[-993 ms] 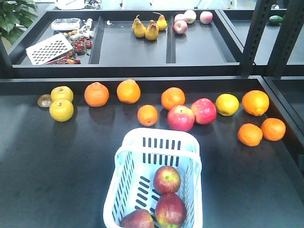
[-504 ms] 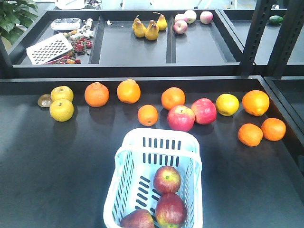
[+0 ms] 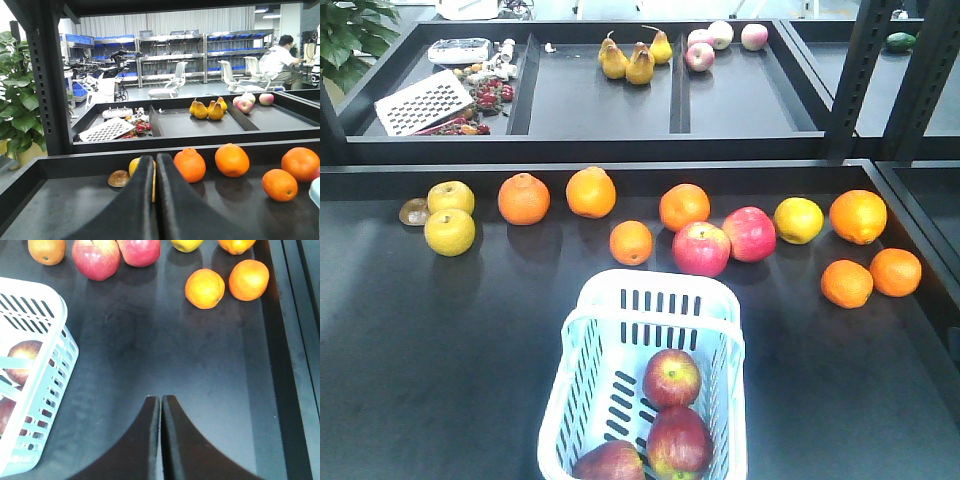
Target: Pick three apples into basket with both arms
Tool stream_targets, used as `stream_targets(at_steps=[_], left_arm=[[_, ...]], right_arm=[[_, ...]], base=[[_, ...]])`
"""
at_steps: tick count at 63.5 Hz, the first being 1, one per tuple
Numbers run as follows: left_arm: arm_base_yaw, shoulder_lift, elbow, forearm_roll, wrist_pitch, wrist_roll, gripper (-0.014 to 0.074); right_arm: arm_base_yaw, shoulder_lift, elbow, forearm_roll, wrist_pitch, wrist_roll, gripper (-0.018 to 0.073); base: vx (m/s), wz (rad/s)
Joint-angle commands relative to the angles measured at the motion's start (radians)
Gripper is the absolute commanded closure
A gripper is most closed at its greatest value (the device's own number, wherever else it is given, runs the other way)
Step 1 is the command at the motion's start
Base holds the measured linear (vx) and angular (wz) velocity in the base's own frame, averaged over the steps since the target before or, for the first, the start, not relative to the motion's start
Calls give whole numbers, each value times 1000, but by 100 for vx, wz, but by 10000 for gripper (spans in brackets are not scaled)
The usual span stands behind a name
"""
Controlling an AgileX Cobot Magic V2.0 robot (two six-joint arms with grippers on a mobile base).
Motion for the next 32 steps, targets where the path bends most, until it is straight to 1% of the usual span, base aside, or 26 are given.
stream_targets(at_steps=[1, 32], left_arm=[[1, -15, 5, -2, -79, -9, 603], [1, -15, 5, -2, -79, -9, 603]], right_arm=[[-6, -6, -29, 5, -54, -12, 568], [-6, -6, -29, 5, -54, -12, 568]], base=[[0, 0], [0, 0]])
